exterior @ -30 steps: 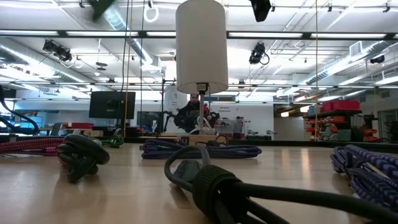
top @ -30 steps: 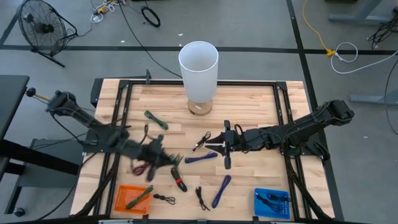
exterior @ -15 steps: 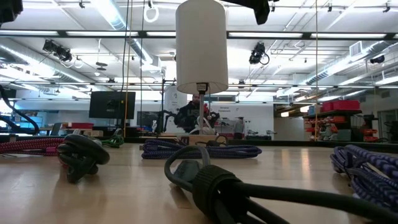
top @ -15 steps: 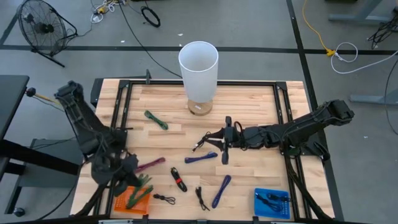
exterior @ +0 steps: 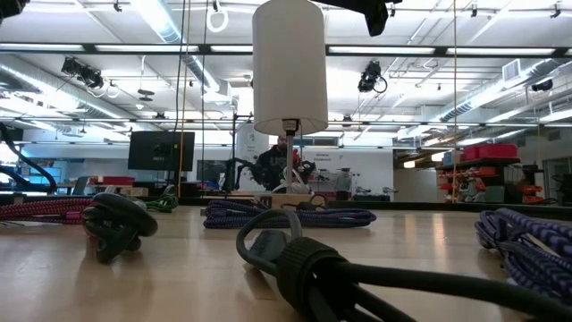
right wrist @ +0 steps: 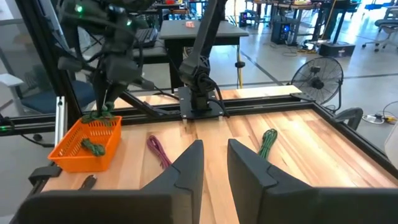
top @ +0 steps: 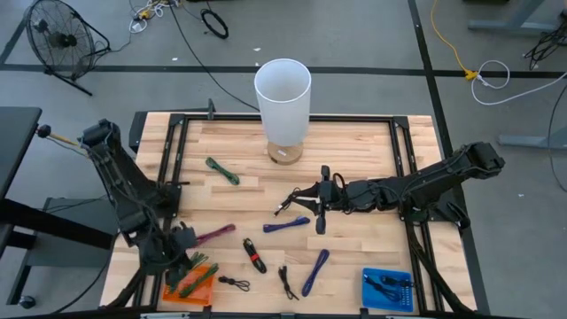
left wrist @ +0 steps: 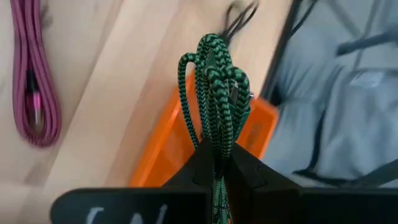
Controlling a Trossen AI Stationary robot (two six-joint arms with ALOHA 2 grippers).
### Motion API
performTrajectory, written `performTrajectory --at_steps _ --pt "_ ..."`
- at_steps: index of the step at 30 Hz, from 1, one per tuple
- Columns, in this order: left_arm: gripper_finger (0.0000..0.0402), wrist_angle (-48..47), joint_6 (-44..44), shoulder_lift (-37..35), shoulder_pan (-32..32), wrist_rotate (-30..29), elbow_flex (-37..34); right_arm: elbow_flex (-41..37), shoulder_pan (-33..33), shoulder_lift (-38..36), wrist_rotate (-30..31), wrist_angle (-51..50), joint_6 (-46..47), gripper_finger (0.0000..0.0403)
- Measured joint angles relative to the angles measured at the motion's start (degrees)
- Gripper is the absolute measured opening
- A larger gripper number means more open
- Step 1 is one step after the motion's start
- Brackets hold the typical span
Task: Pick & Place USB Port
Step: Put the black and green charger cable into the orange bin
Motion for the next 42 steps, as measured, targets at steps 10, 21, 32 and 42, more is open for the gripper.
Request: performTrajectory --at_steps 10,21,32,42 --pt "0.0016 -0.1 -0.9 4.8 0.6 3.4 0.0 0.0 0.0 0.0 0.0 -0.3 0.0 0.0070" --pt "0.0025 1.5 -0.5 5.6 1.8 5.7 0.0 0.0 0.0 0.0 0.2 -0.9 0.0 0.0070" --pt "0.0017 1.7 2.7 6.6 1.8 5.5 0.0 0.0 0.0 0.0 0.2 -1.2 -0.1 0.0070" --pt "0.0034 2.0 2.7 8.3 1.8 7.8 0.0 0.0 -0.1 0.0 0.2 -1.4 -0.1 0.0070"
